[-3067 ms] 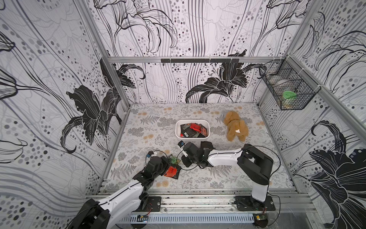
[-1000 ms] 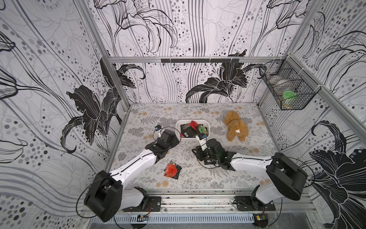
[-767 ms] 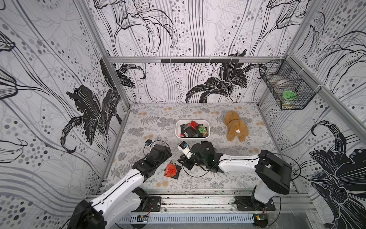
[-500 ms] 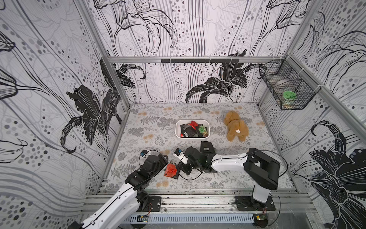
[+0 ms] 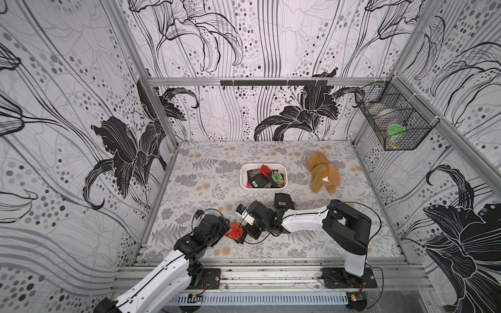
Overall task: Put the tea bags into the storage box
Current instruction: Pick up the tea bag from the center of the board.
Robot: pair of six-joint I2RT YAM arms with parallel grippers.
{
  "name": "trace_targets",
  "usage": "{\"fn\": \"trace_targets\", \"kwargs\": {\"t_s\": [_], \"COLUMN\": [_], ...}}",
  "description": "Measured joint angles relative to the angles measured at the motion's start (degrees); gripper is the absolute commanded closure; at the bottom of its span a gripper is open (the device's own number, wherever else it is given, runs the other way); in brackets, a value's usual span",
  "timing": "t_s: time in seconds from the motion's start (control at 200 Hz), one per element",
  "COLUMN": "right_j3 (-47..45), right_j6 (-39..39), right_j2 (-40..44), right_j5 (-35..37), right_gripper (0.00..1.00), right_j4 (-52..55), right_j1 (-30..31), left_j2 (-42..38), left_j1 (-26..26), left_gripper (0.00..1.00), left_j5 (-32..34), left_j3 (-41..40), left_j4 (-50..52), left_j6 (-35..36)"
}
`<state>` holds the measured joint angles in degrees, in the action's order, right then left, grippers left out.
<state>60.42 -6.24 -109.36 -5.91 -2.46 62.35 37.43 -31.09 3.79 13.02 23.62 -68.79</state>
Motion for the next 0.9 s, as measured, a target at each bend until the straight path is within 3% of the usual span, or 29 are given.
{"fn": "trace_targets", "kwargs": {"t_s": [0.896], "right_j3": [1.97], "right_j6": [1.16], "right_j2": [-0.85], "right_j5": [2.34], "right_gripper": [0.86], "right_j4": [2.08], "right_j1": [0.00], "left_j2": [-2.67], "left_j1": [-3.45], "left_gripper": [0.46], "left_j5": [-7.28], "left_j3": [-2.86], "left_j4": [-4.09], "left_j6": [-3.43]}}
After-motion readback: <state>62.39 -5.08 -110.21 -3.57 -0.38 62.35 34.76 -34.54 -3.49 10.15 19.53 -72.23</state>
